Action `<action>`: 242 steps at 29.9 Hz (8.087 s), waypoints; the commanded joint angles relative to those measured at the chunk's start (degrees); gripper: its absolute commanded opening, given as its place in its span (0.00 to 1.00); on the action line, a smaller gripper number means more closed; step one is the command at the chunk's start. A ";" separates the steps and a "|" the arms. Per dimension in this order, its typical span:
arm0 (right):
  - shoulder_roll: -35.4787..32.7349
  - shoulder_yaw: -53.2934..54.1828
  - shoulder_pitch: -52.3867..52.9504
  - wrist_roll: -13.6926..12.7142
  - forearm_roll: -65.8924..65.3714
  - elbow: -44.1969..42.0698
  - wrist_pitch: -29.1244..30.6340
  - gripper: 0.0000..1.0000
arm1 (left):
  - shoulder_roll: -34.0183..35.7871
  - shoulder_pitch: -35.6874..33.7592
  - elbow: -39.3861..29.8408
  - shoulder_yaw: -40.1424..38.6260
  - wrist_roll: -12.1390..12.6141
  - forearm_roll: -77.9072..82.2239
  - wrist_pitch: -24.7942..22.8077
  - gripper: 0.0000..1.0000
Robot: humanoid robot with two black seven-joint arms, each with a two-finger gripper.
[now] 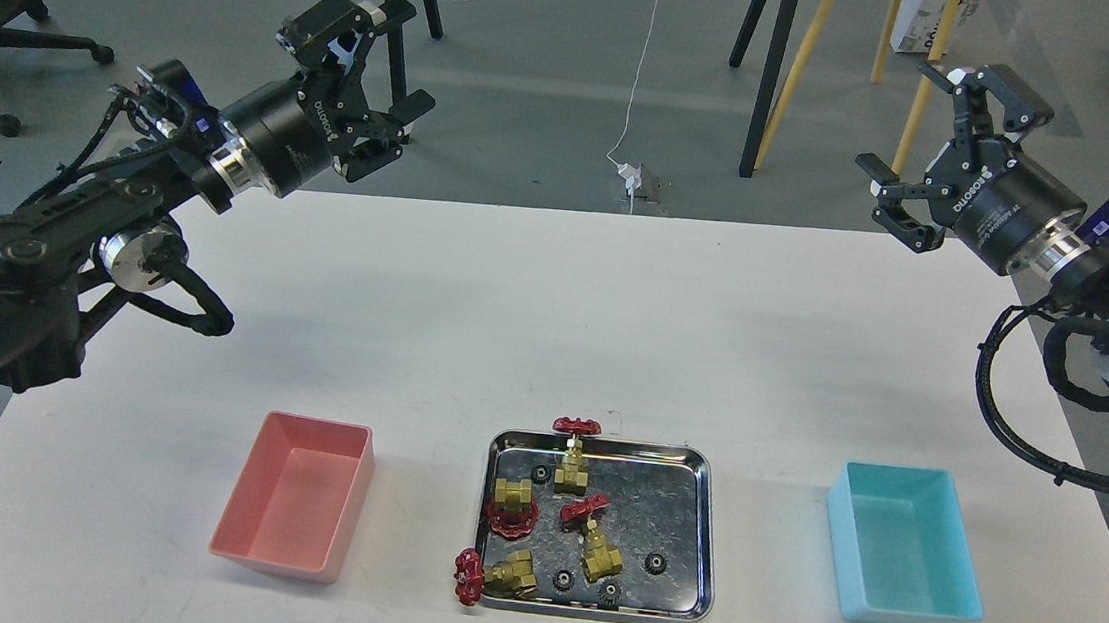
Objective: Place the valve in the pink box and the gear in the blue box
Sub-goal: 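Raise the left arm and swing the left gripper over the tray, then lower the left gripper onto a brass valve in the tray, then close the left gripper on the brass valve and lift it, then carry the valve with the left gripper over the pink box, then lower the valve into the pink box and open the left gripper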
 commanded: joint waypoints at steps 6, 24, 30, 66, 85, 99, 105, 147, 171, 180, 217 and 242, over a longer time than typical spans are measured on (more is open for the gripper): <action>0.11 2.31 0.69 -0.32 0.86 -0.02 0.00 0.99 | -0.24 -0.10 0.10 -0.10 0.00 0.10 -0.01 1.00; -0.06 4.25 6.41 -0.41 1.82 -3.36 0.00 0.99 | -3.14 0.34 0.19 -4.06 0.00 -5.79 -0.01 1.00; 0.02 4.25 5.18 -0.33 1.82 -3.54 0.00 0.99 | -2.43 0.34 -0.95 -4.32 0.00 -5.88 -0.01 1.00; 1.69 5.04 13.27 -6.65 1.82 -7.49 0.00 0.99 | 5.93 -42.62 -31.18 42.15 0.00 11.87 -0.01 1.00; 5.83 3.90 19.33 -16.23 1.82 -16.63 0.00 0.99 | -26.08 -59.87 -37.52 83.04 0.00 22.33 30.18 0.98; 6.35 3.99 16.78 -16.15 1.83 -15.67 0.00 0.99 | -25.28 -57.32 -40.59 89.79 0.00 23.82 36.61 0.98; 6.53 4.07 16.34 -16.15 1.83 -15.40 0.00 0.99 | -26.08 -50.13 -36.74 96.30 0.00 24.79 41.78 0.99; 8.81 3.99 14.67 -16.15 1.82 -15.40 0.00 0.99 | -26.08 -31.83 -23.72 98.07 0.00 24.97 53.75 0.44; 8.99 4.51 14.58 -16.06 1.82 -15.40 0.00 0.99 | -23.71 -34.02 -24.95 97.54 0.00 27.17 55.99 0.09; 11.01 4.78 15.37 -16.06 1.82 -15.58 0.00 0.99 | -14.31 -40.08 -34.69 94.38 0.00 27.34 55.99 0.08; 15.41 5.48 20.56 -16.23 2.44 -15.40 0.00 0.99 | 11.54 -27.09 -32.24 92.80 0.00 41.32 55.99 0.07; 14.88 5.48 19.15 -16.15 2.53 -15.31 0.00 0.99 | 11.98 -24.62 -30.66 91.04 0.00 41.58 55.99 0.55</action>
